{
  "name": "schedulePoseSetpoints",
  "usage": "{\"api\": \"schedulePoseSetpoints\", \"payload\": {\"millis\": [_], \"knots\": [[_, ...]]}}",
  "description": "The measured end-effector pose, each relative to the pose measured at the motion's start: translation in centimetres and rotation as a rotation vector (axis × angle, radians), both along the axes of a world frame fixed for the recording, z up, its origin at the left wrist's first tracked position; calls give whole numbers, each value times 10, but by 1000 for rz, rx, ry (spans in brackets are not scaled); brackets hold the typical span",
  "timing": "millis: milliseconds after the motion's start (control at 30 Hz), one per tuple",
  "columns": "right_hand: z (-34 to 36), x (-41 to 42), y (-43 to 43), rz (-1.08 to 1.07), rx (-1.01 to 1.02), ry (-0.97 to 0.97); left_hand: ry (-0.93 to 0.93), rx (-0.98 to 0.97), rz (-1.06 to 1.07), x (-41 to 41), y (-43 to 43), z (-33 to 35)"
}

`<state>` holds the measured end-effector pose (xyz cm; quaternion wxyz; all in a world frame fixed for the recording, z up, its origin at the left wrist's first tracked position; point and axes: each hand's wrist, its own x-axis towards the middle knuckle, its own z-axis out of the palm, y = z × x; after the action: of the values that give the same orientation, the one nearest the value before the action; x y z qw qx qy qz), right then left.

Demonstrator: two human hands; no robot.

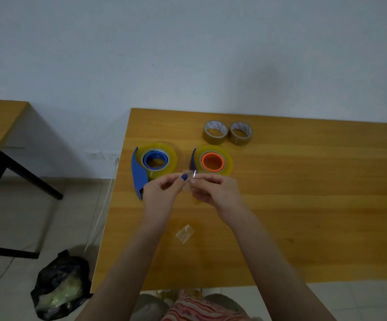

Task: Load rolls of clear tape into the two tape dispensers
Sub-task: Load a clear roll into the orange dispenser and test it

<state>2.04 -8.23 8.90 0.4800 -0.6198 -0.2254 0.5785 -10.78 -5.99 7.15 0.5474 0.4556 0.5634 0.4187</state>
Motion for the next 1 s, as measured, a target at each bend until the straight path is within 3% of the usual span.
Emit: {"api": "schedulePoseSetpoints", "payload": {"millis": [167,233,433,600,700,767,867,933,1000], "knots": [[-11,-5,0,-81,-3,-110,297,293,-49,2,-8,-6],[-16,-10,-3,-86,0,-69,369,381,-15,2,-12,-12],[-32,-25,-15,0,-26,113,410,323,90,-6,-16,-35],[-46,-31,-16,-30,-122,125,729,710,-140,-11,-29,-57],[-60,-31,-16,-111,-190,137,707,807,-275,-11,-39,-67],[-68,-28,-17,-186,-248,178,629,795,-357,-13,-46,-73],[-90,-16,-23,-215,-259,-136,610,544,-325,-16,-51,-89],[-97,-10,-30,-195,-268,-273,755,260,-352,-16,-50,-102],[-104,-6,-38,-159,-289,-321,942,112,-441,-16,-49,-112]]}}
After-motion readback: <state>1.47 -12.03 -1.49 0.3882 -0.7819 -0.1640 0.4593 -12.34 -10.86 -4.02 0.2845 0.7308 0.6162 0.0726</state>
